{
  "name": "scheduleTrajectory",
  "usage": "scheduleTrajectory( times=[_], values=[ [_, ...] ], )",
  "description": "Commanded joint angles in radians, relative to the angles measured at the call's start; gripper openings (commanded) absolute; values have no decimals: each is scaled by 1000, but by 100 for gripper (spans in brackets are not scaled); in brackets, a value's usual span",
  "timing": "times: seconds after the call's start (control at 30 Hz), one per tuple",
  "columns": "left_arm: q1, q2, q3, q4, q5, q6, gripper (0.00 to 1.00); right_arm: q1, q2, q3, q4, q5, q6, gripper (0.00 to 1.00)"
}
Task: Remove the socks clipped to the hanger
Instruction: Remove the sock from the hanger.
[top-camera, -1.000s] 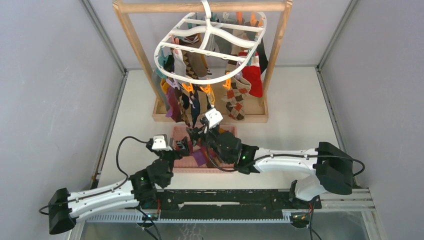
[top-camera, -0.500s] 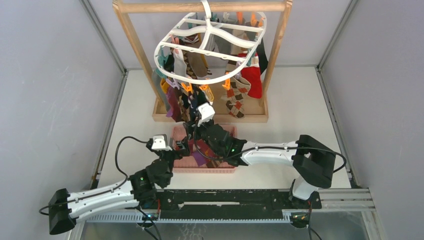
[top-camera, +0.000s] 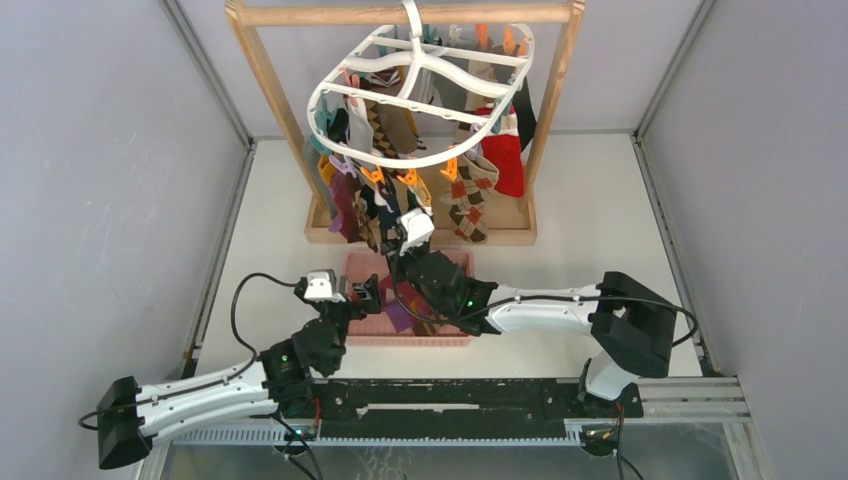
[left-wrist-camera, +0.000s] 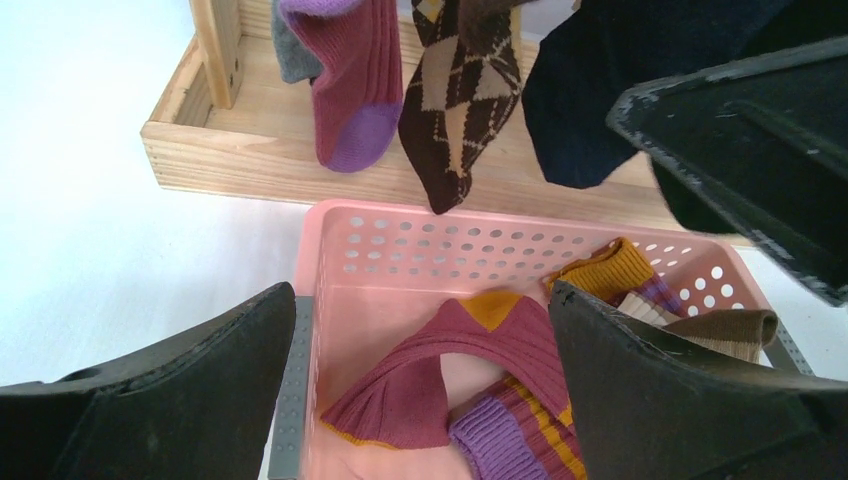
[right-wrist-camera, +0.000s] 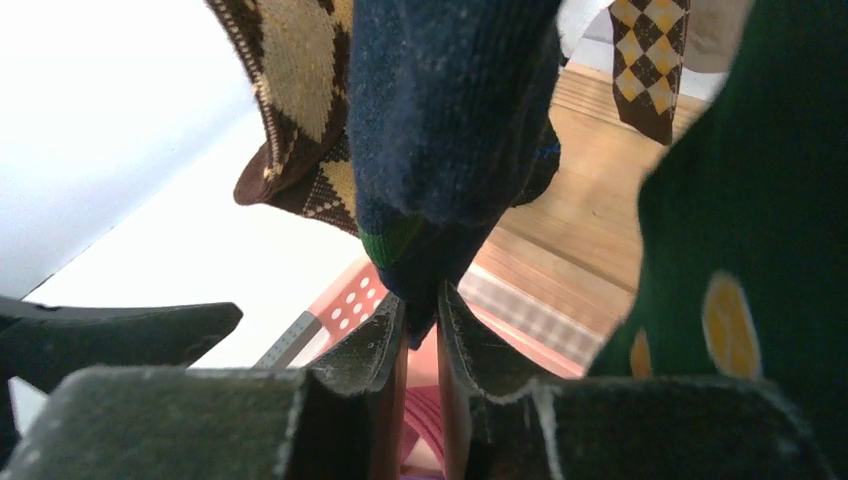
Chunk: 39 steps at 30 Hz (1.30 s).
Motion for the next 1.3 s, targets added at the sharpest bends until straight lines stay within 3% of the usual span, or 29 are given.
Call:
scheduleTrajectory(
  times=[0.0,0.37,0.6,1.07,1.27],
  values=[
    [7,13,-18,74,46,22,99,17,-105,-36,31,-28,-6,23],
    [7,54,-4,180,205,72,97,8,-255,-141,-5,-151,34,23],
    [7,68,-38,292,315,120,98,-9,-327,-180,-27,-245,63,10],
    [5,157,-82,497,318,171,100,-11,-415,-210,-83,-307,76,5],
    [4,132,-128,593,391,214,100,-11,-443,-221,-93,-305,75,4]
  ],
)
